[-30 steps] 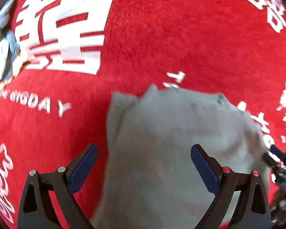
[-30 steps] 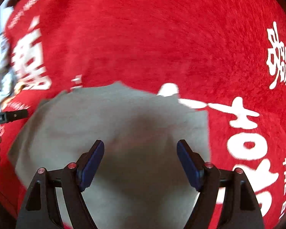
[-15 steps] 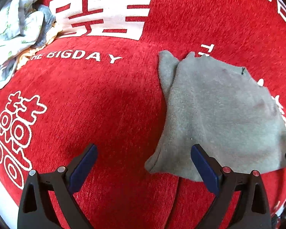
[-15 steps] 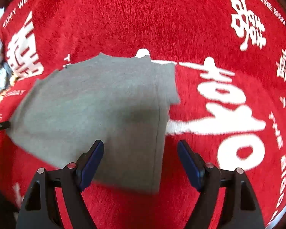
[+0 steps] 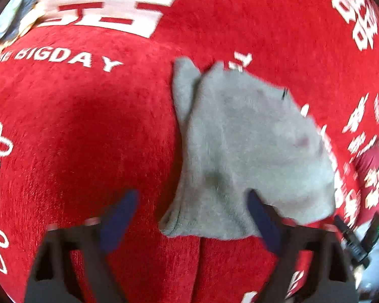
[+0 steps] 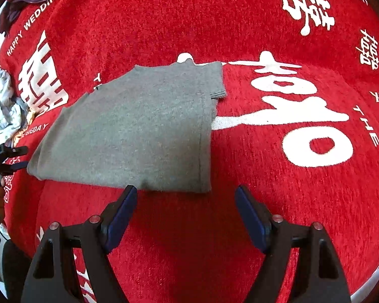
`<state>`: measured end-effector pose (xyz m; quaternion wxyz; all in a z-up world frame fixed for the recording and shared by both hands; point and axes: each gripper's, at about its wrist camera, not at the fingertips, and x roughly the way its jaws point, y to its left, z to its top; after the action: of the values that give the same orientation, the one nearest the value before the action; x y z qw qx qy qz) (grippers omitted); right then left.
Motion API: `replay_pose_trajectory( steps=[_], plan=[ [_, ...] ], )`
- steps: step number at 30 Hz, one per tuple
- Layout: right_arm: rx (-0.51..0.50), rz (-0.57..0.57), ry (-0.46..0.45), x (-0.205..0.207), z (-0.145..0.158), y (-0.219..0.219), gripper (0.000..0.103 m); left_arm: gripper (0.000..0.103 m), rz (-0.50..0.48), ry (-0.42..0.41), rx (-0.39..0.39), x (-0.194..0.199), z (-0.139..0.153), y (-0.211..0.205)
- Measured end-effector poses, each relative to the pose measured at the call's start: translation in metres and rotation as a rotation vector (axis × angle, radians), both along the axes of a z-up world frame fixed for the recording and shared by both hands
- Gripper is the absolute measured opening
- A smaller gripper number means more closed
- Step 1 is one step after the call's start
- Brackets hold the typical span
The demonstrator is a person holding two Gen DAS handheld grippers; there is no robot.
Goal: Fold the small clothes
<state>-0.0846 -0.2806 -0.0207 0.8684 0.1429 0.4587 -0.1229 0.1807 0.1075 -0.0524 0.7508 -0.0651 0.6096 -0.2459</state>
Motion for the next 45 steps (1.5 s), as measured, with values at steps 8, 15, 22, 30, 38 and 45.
replay_pose_trajectory(
  steps=[8, 15, 22, 30, 38, 45],
  plan=[
    [-0.029, 0.014, -0.002, 0.006, 0.004, 0.005, 0.082, 0.018, -0.084, -0.045, 0.12, -0.017, -0.004, -0.025],
    [0.057, 0.018, -0.025, 0.003, 0.001, -0.01, 0.082, 0.014, -0.067, -0.035, 0.091, -0.014, -0.007, -0.012],
    [0.229, -0.044, -0.077, -0.005, -0.013, -0.035, 0.074, 0.014, -0.072, -0.046, 0.101, -0.017, -0.008, -0.015],
    [0.183, 0.033, -0.1, 0.005, -0.016, -0.025, 0.06, 0.019, -0.066, -0.076, 0.13, -0.021, -0.008, -0.019],
    [0.245, -0.021, -0.175, 0.004, -0.015, -0.043, 0.06, 0.032, -0.063, -0.08, 0.142, -0.023, -0.01, -0.017],
    [0.196, 0.077, -0.135, 0.015, -0.021, -0.024, 0.019, 0.019, -0.059, -0.105, 0.152, -0.025, -0.013, -0.022]
  ],
)
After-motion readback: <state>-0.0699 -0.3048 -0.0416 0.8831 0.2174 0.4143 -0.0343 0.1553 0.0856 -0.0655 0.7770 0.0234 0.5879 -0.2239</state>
